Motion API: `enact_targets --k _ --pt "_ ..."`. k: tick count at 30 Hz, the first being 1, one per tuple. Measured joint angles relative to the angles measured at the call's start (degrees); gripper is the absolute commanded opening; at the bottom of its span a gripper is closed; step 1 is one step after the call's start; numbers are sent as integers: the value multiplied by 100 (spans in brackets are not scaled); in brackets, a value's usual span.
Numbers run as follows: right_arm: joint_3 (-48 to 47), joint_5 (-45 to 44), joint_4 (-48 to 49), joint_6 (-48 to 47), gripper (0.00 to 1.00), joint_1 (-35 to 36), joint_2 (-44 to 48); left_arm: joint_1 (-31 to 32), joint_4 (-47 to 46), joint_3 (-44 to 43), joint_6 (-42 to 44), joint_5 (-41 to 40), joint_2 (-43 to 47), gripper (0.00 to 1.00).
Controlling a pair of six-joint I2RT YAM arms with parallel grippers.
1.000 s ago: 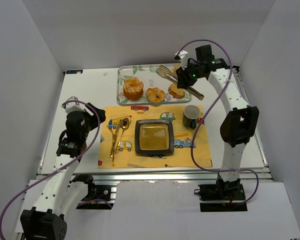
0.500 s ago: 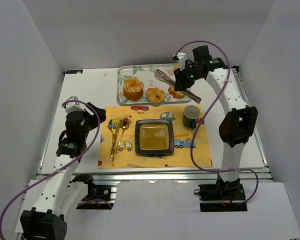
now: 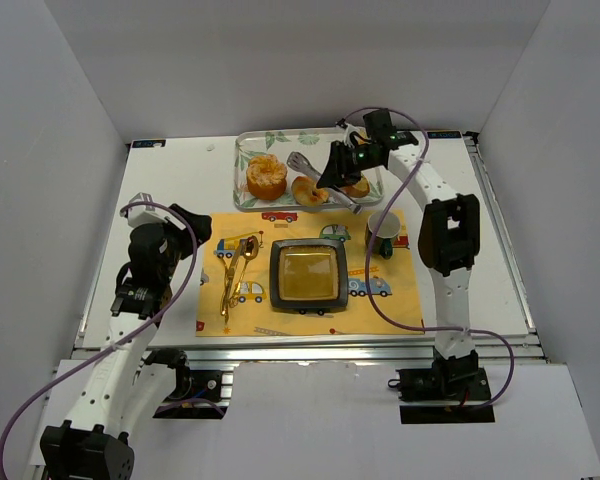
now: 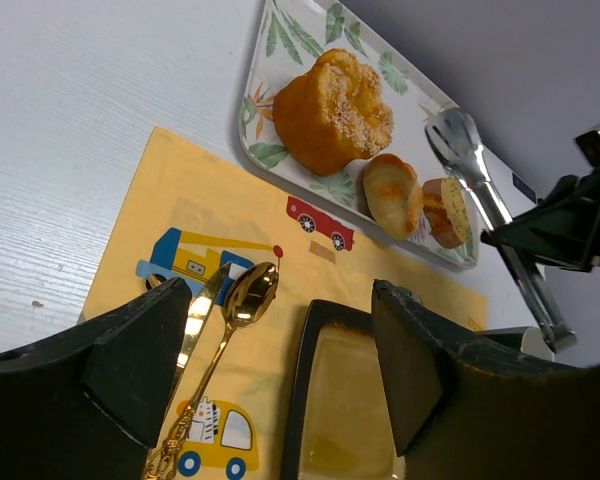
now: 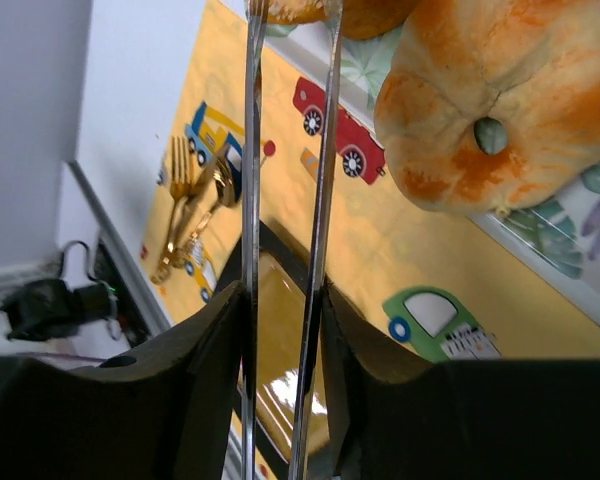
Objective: Place the bread
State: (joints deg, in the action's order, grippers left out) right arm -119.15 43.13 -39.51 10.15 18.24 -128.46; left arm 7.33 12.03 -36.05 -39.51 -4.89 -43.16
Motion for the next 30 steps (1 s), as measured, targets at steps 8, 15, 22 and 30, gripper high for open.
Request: enact_targets --k 8,15,22,30 --pt "-210 254 813 1340 47 0 -431 0 2 0 -149 -31 59 83" --pt "-271 282 1198 1816 49 0 -481 0 24 0 -155 -35 24 83" --pt "-293 195 1276 1912 52 0 -695 0 44 0 -186 -52 22 83" --pt "-293 136 1270 1941 53 2 -841 0 44 0 -195 -61 22 83"
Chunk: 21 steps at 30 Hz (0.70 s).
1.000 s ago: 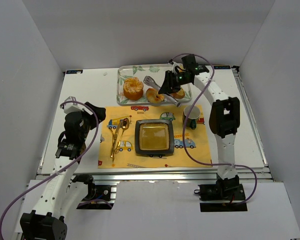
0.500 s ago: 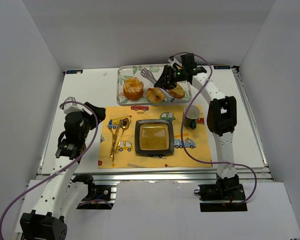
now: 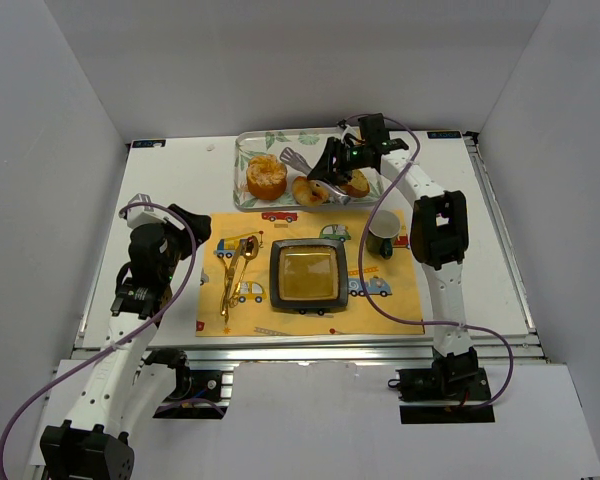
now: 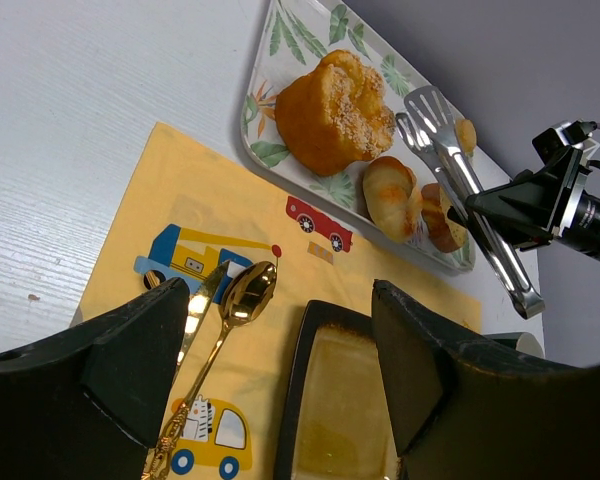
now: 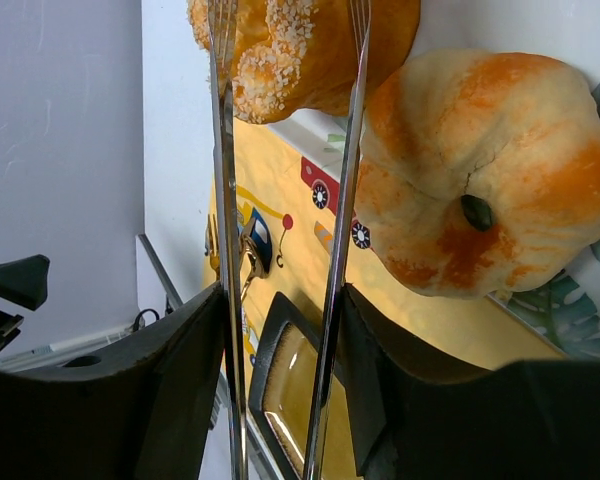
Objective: Place the bread
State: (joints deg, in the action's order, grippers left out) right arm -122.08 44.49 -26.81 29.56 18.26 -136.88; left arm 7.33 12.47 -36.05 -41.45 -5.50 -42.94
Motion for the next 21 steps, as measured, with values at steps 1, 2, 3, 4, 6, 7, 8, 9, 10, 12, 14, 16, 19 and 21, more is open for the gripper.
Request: enact_targets --k 1,2,3,4,6,7,8,9,10,12,14,16,19,21 --pt "0 0 2 0 53 4 0 0 0 0 0 -2 0 83" --pt "0 -2 2 2 53 13 0 0 0 0 -2 -4 0 83" --pt "0 -11 0 2 53 15 0 0 0 0 0 -7 0 83" --pt "0 -20 0 0 53 24 -2 0 -2 0 0 -7 0 83" --pt "0 -24 0 0 53 26 -2 0 -2 0 -2 -7 0 83" --pt "0 -26 0 2 53 26 -2 0 -2 0 -2 -7 0 83" --pt "0 -31 0 2 53 26 -2 0 -2 0 -2 -9 0 83" --pt "0 -44 0 0 54 28 -2 0 -2 0 -2 -9 0 83" --pt "0 -48 0 2 54 33 -2 0 0 0 -2 -9 0 83" --pt "0 -61 0 0 54 48 -4 0 0 0 -2 -11 0 83" --pt "0 -63 0 0 54 55 -9 0 -2 0 0 -11 0 83" --pt "0 -63 -2 2 54 63 -11 0 -2 0 0 -13 0 83" --pt "4 -63 -4 0 54 87 -13 0 -2 0 0 -13 0 83" --pt "7 -63 -13 -7 54 103 -13 0 0 0 -2 -13 0 83"
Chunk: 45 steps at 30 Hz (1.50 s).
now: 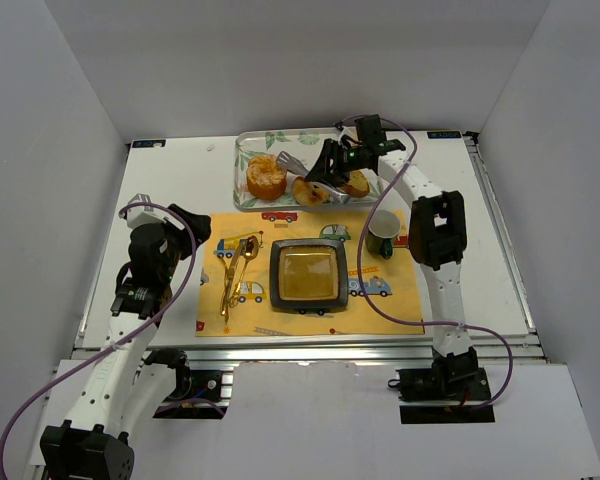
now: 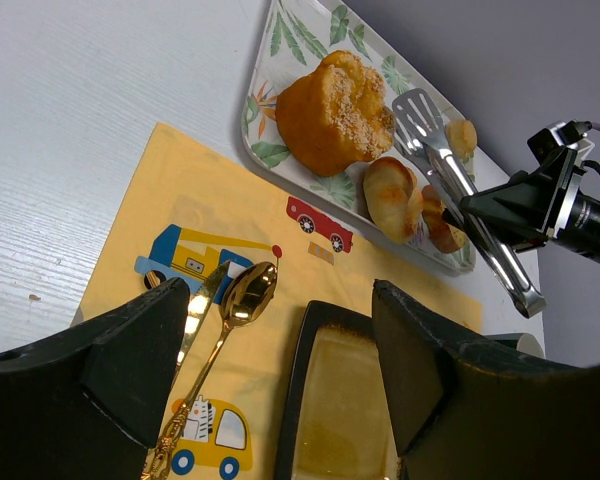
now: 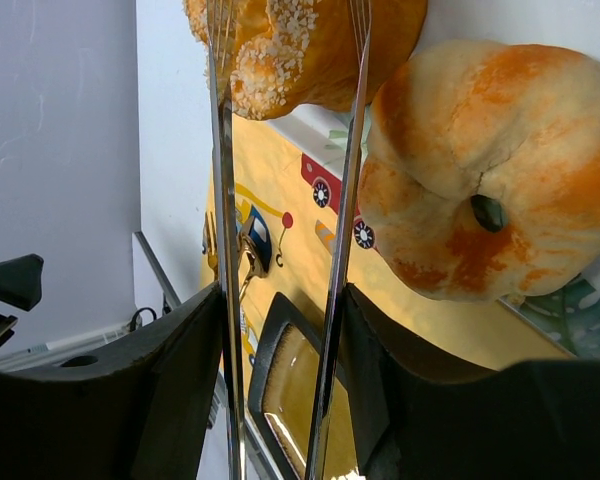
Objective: Place the bread
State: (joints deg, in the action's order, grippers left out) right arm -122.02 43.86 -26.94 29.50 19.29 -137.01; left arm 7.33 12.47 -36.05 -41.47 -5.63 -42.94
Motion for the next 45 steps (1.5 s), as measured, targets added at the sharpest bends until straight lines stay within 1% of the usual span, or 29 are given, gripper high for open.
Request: enact_targets --k 7,11,13,14,15,17,18,22,23,32,38,41,45 --pt "149 -11 -50 -39 52 42 0 0 0 2 -15 -39 13 83" --pt "181 -37 -151 -59 48 63 0 0 0 2 -39 -63 39 83" --pt "181 -39 -157 -74 44 66 0 0 0 2 -44 -72 42 83" --pt "181 -39 -157 -81 41 66 0 0 2 2 -42 -81 42 83" --pt "181 -39 -160 -81 34 66 0 0 4 2 -44 -87 42 83" --pt "181 -39 -160 -90 26 66 0 0 2 2 -44 -98 42 83" --pt "181 -35 -157 -94 18 66 0 0 4 2 -44 -103 42 83" --pt "181 26 -129 0 3 57 0 0 9 2 -55 -107 52 83" --pt "181 57 -98 55 1 48 0 0 20 2 -55 -107 66 83" --pt "199 798 728 603 0 -184 22 0 76 2 -55 -129 151 83" --pt "817 1318 1082 706 0 -308 511 0 85 0 -24 -144 153 83" --pt "1427 1609 986 380 0 -315 1113 0 85 0 0 -146 166 83" --pt "2326 1906 321 -662 0 -249 2258 0 76 0 9 -146 249 83"
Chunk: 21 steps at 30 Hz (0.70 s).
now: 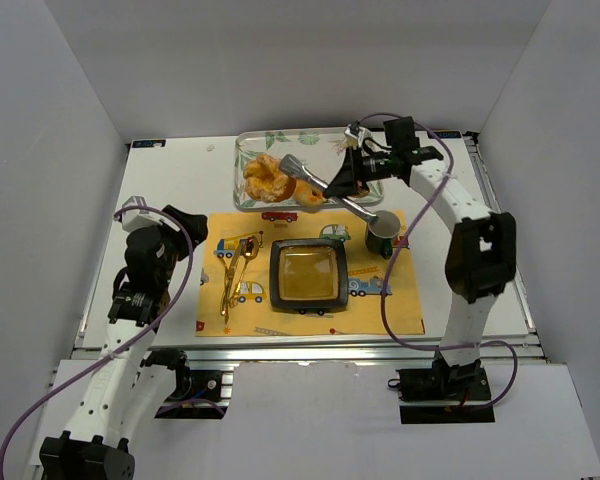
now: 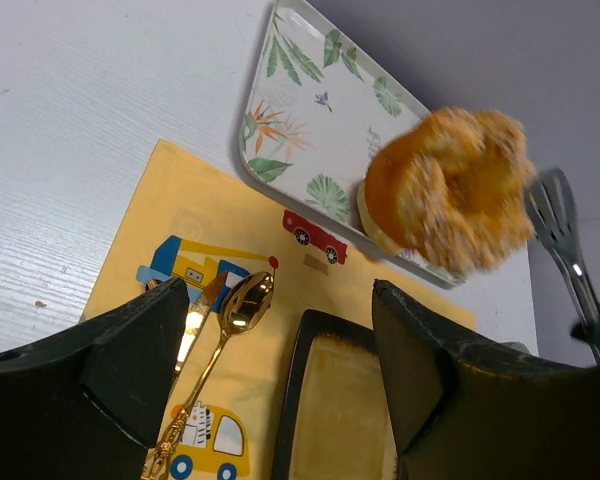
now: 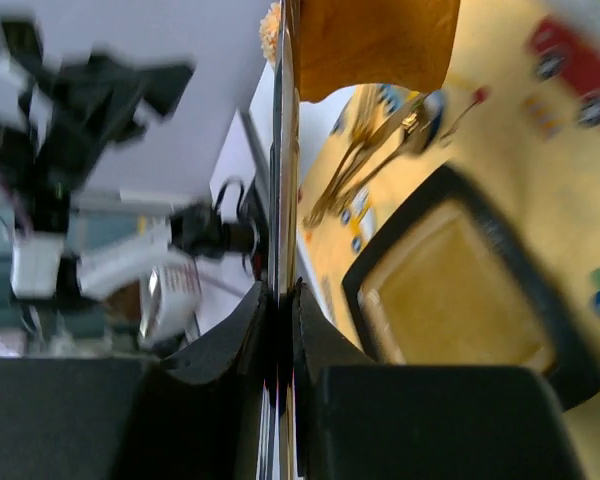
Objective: Place the bread
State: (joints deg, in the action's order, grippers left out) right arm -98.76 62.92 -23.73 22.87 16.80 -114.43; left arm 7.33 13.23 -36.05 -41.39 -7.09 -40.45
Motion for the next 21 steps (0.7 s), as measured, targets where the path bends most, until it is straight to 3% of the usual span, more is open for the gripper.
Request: enact_targets --k 6,10,15,19,21 --pt "1488 190 -1486 -2127 0 92 1851 0 -125 2 22 39 85 83" --pt "2564 149 -2267 -3075 0 90 2601 0 -131 2 52 144 81 83" --pt "3700 -238 -2583 -3399 0 83 3073 0 -149 2 98 332 63 83" --pt "4092 -535 -2566 -3370 0 59 3130 0 -142 4 109 439 79 83" --pt "4133 -623 -2492 -3329 15 31 3132 0 -116 17 109 481 136 83"
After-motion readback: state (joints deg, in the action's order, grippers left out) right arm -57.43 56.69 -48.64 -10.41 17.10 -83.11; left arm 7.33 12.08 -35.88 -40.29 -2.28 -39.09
